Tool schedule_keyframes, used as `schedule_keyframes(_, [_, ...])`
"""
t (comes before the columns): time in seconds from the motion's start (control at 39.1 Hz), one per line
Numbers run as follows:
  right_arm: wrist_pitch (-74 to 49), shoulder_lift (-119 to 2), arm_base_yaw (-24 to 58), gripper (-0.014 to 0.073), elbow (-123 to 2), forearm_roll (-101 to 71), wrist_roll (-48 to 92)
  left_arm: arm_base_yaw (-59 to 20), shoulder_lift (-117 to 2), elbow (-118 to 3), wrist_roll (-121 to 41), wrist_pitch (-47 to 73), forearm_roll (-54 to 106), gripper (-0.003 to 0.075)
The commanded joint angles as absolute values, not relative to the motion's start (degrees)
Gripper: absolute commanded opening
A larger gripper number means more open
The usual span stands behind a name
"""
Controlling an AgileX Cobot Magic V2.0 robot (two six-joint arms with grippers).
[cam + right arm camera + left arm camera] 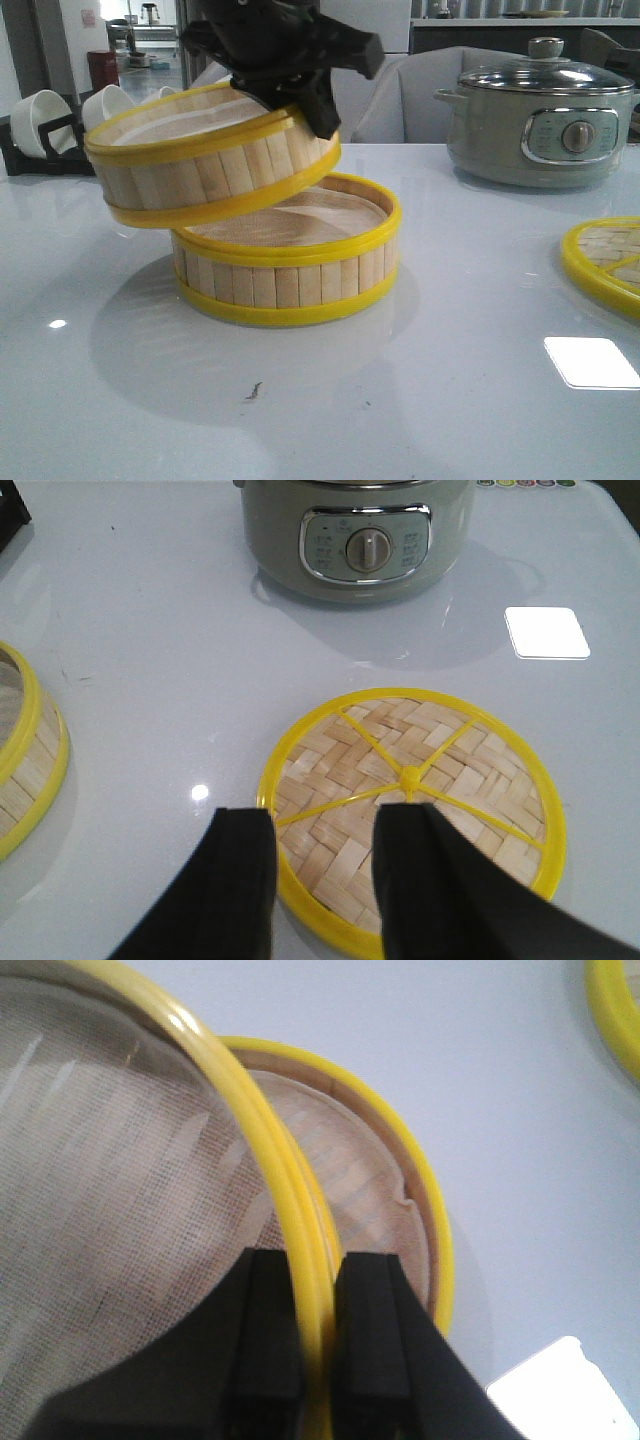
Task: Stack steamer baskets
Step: 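Lift the basket and lower it onto the centre basket, then open the left gripper and raise it away from the stack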
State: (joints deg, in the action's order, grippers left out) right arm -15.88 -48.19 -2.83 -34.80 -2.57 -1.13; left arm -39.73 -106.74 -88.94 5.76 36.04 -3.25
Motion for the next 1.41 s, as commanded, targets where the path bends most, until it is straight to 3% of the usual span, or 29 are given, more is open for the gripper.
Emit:
schedule_keyframes(0.0, [-10.7,-47.9,-2.8,0.0351,-37.2,-2.5,-1.0,-41.6,-104.2,-91.2,5.4,29.8,-3.8,0.0088])
schedule_keyframes(0.54, [-10.7,-47.9,-2.8,0.0351,-37.2,-3.0,-1.0,-46.1,-108.9,-95.2,5.4,29.4,-1.1,0.0088])
schedule_keyframes(1.38, [-10.8,-47.9,-2.8,0.0351,-37.2,-3.4,-1.0,-46.2,-110.1,-95.2,5.4,29.3,-1.0,0.0103])
